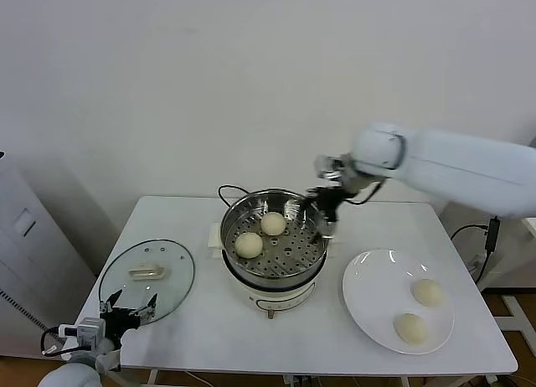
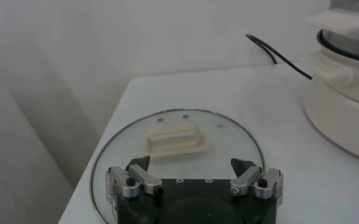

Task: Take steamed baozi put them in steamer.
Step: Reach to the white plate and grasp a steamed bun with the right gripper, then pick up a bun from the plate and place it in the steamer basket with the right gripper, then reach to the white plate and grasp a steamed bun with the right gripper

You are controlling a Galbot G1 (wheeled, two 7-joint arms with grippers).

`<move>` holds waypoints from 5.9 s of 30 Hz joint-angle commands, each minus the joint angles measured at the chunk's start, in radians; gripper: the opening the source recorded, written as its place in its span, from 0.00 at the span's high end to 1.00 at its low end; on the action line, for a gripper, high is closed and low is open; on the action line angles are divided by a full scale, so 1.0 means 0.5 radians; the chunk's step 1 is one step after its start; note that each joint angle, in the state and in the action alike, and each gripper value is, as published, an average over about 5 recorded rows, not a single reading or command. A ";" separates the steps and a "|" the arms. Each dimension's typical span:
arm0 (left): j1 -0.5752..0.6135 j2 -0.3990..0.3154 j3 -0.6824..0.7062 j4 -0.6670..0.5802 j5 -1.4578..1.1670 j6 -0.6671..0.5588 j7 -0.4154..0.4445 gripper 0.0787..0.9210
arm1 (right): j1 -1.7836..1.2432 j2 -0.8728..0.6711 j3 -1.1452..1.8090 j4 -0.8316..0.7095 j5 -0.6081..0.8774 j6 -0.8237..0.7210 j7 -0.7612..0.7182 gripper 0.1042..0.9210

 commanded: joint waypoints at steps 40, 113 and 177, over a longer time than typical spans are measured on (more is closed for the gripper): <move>0.003 -0.012 0.012 -0.007 0.002 -0.002 -0.002 0.12 | -1.695 -0.697 1.111 -0.138 -1.147 0.397 -0.215 0.12; -0.050 0.022 0.048 -0.013 0.014 0.010 -0.049 0.12 | -0.692 0.609 0.982 -0.320 -1.200 2.332 -0.578 0.55; -0.009 0.023 -0.002 -0.014 -0.001 -0.025 -0.048 0.12 | -0.536 -0.036 1.077 -0.902 -1.112 1.413 -0.783 0.12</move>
